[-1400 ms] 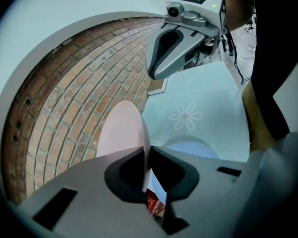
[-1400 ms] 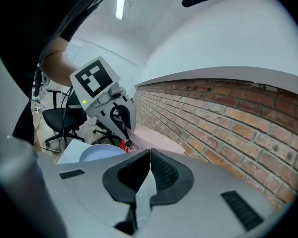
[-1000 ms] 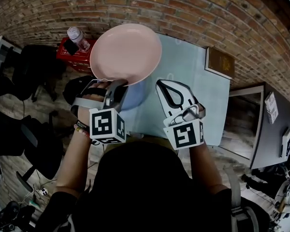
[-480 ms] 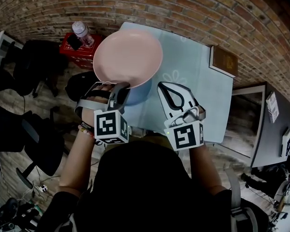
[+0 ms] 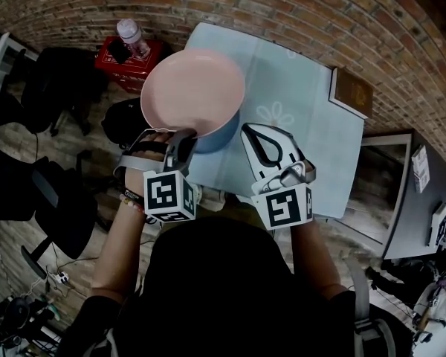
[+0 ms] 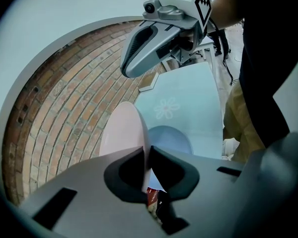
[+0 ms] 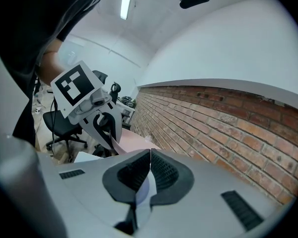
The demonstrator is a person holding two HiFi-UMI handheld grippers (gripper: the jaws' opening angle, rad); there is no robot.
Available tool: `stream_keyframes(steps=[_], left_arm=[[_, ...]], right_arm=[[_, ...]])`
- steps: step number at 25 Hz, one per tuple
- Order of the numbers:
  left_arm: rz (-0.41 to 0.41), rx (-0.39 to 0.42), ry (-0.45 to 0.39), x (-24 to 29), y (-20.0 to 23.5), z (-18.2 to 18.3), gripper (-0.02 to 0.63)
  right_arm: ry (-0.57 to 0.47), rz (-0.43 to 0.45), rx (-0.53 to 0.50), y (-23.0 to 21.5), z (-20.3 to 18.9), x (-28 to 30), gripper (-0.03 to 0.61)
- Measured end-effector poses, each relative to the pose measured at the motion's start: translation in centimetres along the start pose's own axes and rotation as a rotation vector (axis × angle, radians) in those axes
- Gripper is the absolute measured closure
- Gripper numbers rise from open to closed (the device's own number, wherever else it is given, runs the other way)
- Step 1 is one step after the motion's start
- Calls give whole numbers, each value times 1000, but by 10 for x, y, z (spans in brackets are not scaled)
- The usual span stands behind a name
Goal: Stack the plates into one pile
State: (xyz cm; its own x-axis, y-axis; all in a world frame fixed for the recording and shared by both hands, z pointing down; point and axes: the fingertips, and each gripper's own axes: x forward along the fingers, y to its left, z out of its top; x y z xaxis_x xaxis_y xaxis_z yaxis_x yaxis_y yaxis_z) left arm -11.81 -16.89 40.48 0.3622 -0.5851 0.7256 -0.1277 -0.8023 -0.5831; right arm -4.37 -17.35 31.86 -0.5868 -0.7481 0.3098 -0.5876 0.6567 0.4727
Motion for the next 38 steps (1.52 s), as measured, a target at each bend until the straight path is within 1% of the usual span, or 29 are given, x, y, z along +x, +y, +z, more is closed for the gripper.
stream_keyframes(steps=[7, 10, 16, 23, 27, 30, 35, 38], left_arm=[[-18, 2, 24, 3, -10, -6, 579], [-38, 17, 26, 8, -18, -8, 578], [-81, 33, 65, 25, -35, -24, 578], [-178, 33, 85, 47, -67, -35, 575], [-225, 47, 106, 57, -84, -42, 574], [-254, 51, 100, 67, -95, -42, 575], [-255, 11, 75, 74, -93, -35, 575], [-270, 9, 70, 76, -94, -35, 575]], right_arm=[[3, 19, 0, 5, -3, 0, 543], [10, 26, 3, 8, -5, 2, 543], [30, 45, -2, 14, -13, 3, 543], [64, 52, 18, 11, -33, 4, 543], [72, 65, 38, 9, -38, 5, 543], [78, 75, 30, 7, -41, 7, 543], [59, 72, 39, 4, -39, 11, 543], [58, 76, 42, 1, -39, 14, 543]])
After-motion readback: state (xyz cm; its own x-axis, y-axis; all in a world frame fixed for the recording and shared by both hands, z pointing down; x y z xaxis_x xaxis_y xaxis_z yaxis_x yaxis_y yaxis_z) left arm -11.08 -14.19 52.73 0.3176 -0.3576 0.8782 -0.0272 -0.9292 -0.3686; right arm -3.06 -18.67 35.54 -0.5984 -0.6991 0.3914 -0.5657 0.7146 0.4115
